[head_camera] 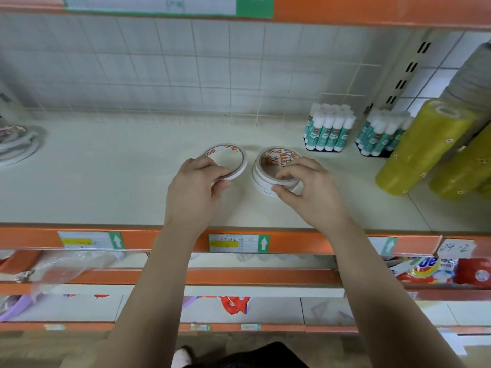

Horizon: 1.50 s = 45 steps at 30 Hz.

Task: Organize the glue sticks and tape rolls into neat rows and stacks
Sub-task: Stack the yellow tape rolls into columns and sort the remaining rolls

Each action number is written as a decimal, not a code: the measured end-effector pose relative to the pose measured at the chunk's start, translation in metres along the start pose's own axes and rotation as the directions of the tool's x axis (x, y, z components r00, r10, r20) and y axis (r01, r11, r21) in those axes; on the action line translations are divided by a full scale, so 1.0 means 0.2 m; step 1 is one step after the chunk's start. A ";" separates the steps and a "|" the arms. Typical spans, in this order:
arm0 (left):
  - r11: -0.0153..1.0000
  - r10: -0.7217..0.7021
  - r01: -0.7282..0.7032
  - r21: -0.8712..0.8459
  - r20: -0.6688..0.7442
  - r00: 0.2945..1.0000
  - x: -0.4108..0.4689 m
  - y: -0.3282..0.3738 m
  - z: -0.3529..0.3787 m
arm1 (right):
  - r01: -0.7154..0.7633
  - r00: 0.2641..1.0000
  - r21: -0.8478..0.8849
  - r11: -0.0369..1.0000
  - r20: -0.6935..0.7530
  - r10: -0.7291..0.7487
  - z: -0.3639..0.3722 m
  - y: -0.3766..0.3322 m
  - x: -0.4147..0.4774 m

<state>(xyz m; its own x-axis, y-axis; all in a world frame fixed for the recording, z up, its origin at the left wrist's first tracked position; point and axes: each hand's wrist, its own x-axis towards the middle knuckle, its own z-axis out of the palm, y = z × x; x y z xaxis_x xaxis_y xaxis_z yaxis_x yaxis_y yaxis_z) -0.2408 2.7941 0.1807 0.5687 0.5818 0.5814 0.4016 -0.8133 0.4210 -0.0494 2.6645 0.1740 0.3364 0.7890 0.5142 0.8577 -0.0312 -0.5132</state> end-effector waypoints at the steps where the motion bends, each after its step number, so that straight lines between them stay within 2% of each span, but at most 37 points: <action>1: 1.000 0.002 -0.002 -0.001 -0.001 1.000 0.00 0.00 0.00 | -0.004 1.000 0.002 1.000 -0.001 0.004 0.00 0.00 0.00; 13: 1.000 0.015 -0.015 -0.015 0.004 1.000 0.02 0.00 0.00 | 0.024 0.999 -0.007 1.000 -0.024 -0.024 0.02 0.00 0.00; 20: 0.990 0.101 -0.097 -0.098 0.035 0.994 0.11 0.11 0.03 | 0.024 0.994 0.045 0.999 -0.110 -0.019 -0.06 0.01 -0.02; 27: 0.974 0.166 -0.140 -0.179 0.134 0.977 0.17 0.28 0.14 | -0.093 0.986 -0.045 0.995 -0.143 0.086 -0.18 0.15 -0.11; 32: 0.977 0.164 -0.127 -0.170 0.223 0.961 0.15 0.29 0.19 | -0.156 0.977 -0.047 0.987 -0.155 0.148 -0.18 0.19 -0.12; 38: 0.980 0.165 -0.134 -0.144 0.226 0.960 0.15 0.29 0.20 | -0.220 0.968 -0.023 0.975 -0.129 0.216 -0.18 0.19 -0.11; 45: 0.985 0.169 -0.154 -0.082 0.222 0.960 0.15 0.30 0.20 | -0.222 0.965 -0.015 0.975 -0.146 0.217 -0.18 0.17 -0.13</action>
<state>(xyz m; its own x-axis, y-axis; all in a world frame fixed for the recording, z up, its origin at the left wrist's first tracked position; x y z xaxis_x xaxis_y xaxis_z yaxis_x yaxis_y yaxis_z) -0.1719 2.7628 0.1951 0.7735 0.4203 0.4744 0.2489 -0.8898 0.3825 -0.0146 2.6212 0.1690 0.5676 0.6653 0.4850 0.7676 -0.2145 -0.6040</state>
